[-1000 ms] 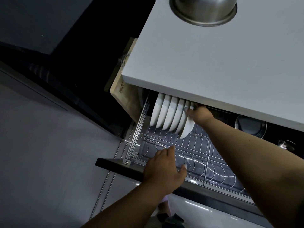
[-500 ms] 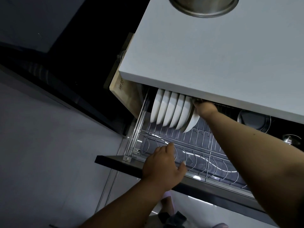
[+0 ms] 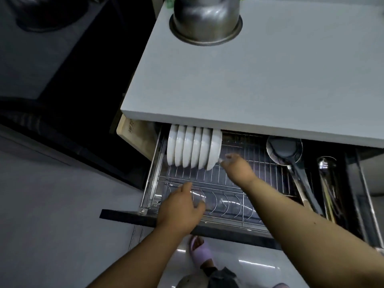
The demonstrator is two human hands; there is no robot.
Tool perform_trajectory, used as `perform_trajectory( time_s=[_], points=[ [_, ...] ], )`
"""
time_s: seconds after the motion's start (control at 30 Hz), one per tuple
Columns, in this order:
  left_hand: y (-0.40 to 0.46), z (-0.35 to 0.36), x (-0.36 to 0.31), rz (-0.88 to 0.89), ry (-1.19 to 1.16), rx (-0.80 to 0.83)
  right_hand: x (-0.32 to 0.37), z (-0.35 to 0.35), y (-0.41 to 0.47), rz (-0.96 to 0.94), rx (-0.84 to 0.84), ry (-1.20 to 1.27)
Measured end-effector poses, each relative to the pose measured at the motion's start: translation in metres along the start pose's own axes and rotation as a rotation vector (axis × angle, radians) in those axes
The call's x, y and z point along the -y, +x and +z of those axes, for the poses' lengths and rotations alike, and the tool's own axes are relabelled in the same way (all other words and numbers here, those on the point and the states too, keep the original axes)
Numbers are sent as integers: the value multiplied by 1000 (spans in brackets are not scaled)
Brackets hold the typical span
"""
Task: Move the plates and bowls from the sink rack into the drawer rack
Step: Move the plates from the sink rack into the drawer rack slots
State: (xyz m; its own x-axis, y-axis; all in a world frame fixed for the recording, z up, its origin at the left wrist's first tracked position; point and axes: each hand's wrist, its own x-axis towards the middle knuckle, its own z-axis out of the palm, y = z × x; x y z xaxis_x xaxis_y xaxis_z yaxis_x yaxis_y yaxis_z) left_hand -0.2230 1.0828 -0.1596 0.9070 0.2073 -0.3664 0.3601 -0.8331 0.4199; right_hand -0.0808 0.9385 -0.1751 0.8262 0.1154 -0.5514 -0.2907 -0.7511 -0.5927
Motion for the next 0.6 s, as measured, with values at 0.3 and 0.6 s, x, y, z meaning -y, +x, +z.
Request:
perform_trajectory(
  time_s=[0.3, 0.6],
  points=[
    [12, 11, -88, 176, -69, 108, -87, -92, -83, 2, -209, 207],
    [-10, 61, -244, 442, -36, 194, -190, -206, -160, 44, -518, 390]
  ],
)
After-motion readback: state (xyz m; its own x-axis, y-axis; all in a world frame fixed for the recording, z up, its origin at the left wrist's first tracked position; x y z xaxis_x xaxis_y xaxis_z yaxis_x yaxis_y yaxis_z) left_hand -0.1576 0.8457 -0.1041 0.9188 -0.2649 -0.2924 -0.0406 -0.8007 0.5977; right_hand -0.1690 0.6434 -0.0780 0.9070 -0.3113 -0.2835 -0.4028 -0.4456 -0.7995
